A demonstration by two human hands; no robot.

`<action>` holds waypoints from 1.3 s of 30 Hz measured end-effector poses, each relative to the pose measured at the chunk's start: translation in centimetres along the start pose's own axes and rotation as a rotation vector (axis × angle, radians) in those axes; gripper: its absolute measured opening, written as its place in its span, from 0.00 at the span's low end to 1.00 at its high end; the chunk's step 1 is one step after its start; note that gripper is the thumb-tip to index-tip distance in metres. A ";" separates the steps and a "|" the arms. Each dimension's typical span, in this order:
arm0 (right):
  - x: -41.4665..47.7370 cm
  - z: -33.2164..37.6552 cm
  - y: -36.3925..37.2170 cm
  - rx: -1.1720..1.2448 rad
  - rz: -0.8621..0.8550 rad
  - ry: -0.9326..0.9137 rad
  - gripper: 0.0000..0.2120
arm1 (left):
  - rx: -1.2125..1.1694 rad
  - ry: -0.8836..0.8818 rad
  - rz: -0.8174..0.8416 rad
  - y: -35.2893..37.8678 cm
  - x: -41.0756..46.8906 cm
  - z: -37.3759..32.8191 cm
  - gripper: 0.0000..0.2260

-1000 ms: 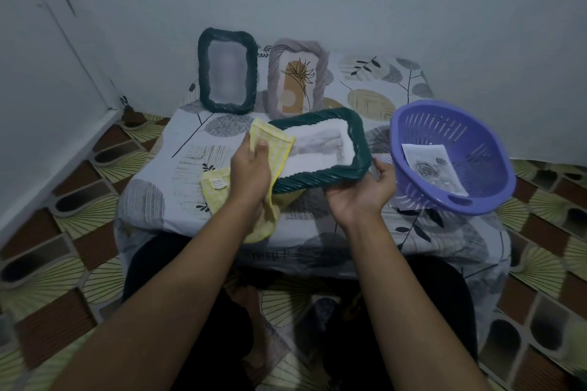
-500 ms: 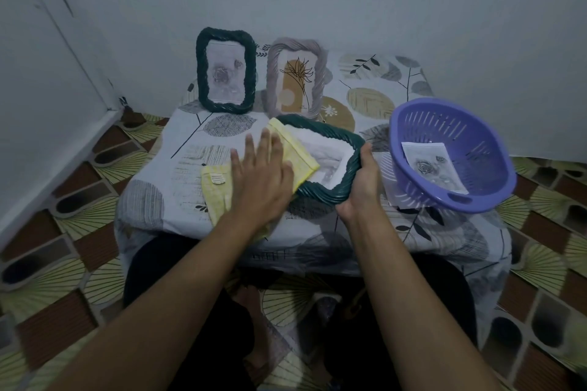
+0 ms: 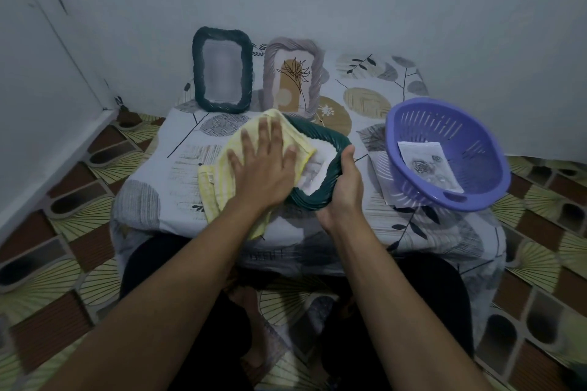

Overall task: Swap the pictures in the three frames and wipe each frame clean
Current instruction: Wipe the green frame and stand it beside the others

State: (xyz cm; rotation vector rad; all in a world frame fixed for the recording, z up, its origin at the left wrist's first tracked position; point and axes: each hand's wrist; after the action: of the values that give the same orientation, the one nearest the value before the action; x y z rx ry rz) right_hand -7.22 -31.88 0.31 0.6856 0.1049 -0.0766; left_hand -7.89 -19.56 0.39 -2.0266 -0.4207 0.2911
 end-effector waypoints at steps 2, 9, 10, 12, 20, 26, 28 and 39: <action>-0.2 0.1 0.2 -0.022 -0.011 0.006 0.29 | -0.022 -0.063 0.033 0.0 0.2 -0.3 0.28; 0.0 0.4 0.8 -0.062 -0.010 -0.012 0.29 | -0.093 0.365 0.069 1.2 -3.7 -1.1 0.29; 0.2 0.6 0.7 -0.063 -0.013 -0.005 0.29 | -0.084 0.453 0.047 1.4 -4.2 -0.8 0.29; 0.5 0.9 0.3 -0.047 0.004 0.014 0.30 | -0.038 0.581 -0.008 1.7 -4.3 0.0 0.26; 0.0 1.2 -0.6 -0.031 -0.004 -0.052 0.29 | 0.003 0.106 -0.028 0.4 -0.7 1.6 0.25; -0.6 1.2 -0.2 -0.041 -0.014 -0.082 0.27 | -0.028 0.151 0.055 -0.2 -1.0 -0.4 0.29; -0.5 1.6 0.1 -0.052 -0.029 -0.083 0.27 | -0.048 0.325 0.072 0.2 -2.4 -1.1 0.31; 0.3 2.5 -0.4 -0.068 -0.051 -0.069 0.23 | 0.037 0.501 -0.092 0.9 -2.8 2.2 0.23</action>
State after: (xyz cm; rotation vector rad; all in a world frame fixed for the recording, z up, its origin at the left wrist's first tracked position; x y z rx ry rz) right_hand -6.74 -33.77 1.98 0.6123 0.0582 -0.1446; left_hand -11.12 -19.33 -1.33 -1.9515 -0.1889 -0.2625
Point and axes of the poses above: each hand's wrist, its own x-axis towards the middle knuckle, its own y-axis out of the palm, z = x × y, and after that the axes turned 12 degrees about -y, right-handed
